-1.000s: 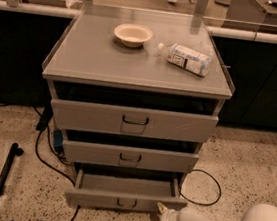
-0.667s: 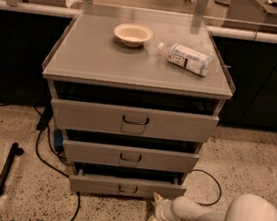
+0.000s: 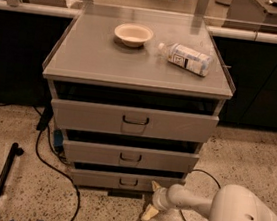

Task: Close bottom drawer

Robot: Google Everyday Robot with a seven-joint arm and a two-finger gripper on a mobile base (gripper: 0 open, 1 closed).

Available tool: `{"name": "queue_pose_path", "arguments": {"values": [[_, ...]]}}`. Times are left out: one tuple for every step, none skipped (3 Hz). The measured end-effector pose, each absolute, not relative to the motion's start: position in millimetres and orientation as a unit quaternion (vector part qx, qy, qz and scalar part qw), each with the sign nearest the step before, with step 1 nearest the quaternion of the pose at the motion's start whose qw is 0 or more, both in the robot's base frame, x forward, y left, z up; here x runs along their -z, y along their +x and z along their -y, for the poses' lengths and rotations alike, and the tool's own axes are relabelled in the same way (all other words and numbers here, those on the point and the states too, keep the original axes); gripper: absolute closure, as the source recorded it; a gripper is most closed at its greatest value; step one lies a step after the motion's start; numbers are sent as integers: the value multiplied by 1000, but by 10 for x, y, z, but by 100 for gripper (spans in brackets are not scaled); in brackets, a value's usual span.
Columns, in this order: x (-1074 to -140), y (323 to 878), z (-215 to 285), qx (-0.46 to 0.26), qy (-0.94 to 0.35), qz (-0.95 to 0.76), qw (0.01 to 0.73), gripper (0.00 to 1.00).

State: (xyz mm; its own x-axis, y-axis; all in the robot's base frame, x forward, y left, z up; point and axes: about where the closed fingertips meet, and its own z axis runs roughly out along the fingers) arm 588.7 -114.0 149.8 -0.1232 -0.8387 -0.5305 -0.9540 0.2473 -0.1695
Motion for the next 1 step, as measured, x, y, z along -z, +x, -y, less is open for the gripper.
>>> {"name": "queue_pose_path", "arguments": {"values": [[-1498, 5886, 1140, -106, -604, -742, 271, 0]]}}
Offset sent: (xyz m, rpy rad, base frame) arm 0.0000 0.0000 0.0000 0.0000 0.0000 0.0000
